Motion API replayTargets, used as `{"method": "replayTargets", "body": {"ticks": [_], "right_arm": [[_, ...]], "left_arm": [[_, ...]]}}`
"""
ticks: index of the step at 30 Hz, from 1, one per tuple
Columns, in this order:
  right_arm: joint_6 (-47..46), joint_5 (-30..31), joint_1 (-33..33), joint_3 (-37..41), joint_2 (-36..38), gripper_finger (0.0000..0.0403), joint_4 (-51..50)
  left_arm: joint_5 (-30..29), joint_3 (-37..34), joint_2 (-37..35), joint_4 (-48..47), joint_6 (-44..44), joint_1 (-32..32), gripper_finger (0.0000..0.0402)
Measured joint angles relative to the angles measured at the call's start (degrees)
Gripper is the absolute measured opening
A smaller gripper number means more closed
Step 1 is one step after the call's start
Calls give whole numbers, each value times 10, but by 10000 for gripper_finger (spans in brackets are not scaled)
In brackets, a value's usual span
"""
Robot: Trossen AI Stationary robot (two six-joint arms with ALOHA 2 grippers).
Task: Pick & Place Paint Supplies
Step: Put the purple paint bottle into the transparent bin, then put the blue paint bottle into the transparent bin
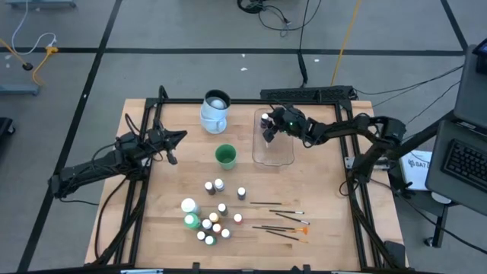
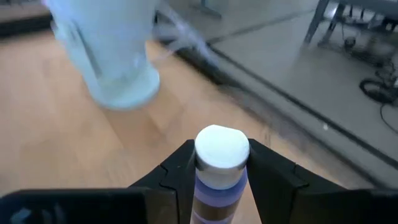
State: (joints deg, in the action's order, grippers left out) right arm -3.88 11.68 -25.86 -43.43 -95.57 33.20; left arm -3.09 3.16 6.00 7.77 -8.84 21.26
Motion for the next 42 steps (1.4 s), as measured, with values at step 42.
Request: {"method": "replayTargets", "body": {"ticks": [42], "right_arm": [[140,-67,357,78,434,160,-103]], "left_arm": [[0,0,0,-3,15,0,26]]}}
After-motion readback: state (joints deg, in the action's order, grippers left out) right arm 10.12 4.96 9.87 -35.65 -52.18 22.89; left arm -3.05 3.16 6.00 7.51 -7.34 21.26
